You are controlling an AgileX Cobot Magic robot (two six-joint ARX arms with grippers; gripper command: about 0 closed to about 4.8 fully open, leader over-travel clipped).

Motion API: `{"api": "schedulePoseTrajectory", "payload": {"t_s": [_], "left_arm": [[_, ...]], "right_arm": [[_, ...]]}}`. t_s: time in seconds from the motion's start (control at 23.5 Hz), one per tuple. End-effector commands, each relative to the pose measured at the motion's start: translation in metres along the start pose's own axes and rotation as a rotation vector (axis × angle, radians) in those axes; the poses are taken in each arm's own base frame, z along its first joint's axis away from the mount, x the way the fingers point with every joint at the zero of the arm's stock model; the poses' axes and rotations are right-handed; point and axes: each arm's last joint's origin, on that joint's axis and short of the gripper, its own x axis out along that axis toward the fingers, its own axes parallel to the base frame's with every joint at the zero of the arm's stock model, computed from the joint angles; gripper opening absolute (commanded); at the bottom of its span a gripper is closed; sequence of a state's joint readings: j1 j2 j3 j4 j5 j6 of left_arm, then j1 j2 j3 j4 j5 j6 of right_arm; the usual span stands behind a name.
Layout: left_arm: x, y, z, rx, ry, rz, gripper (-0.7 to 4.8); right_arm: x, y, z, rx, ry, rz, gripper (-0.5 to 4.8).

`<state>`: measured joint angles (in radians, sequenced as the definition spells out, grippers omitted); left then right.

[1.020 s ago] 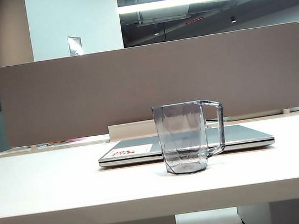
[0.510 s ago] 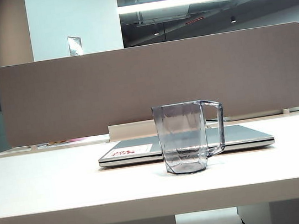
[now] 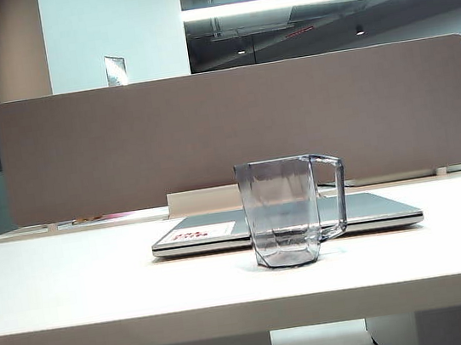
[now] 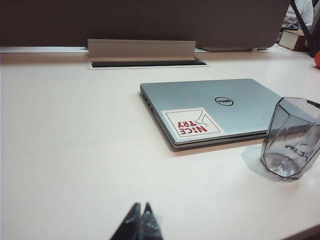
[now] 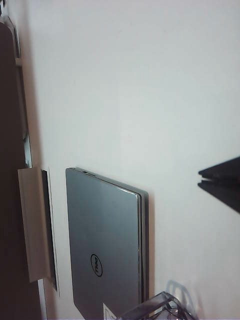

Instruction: Pick up the water cup and place it on the side of the laptop close to you.

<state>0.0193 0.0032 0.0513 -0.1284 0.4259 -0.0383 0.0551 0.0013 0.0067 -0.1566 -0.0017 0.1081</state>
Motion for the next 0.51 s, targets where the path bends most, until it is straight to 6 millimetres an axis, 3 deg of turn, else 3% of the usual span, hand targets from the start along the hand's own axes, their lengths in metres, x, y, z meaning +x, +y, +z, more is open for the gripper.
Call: {"api": "schedulePoseTrajectory", "payload": {"t_s": [0.04, 0.3, 0.51], "left_arm": [[0.000, 0.002, 0.002, 0.061, -0.012, 0.082, -0.03], [-0.002, 0.011, 0.002, 0.015, -0.029, 0.385, -0.03], [0.001, 0.013, -0.006, 0.021, -0.054, 0.399, -0.03]], "right_arm": [[0.000, 0.000, -0.001, -0.001, -0.005, 0.002, -0.05], [0.000, 0.000, -0.001, -0.001, -0.005, 0.002, -0.05], [0.000, 0.000, -0.001, -0.001, -0.005, 0.002, -0.06]]}}
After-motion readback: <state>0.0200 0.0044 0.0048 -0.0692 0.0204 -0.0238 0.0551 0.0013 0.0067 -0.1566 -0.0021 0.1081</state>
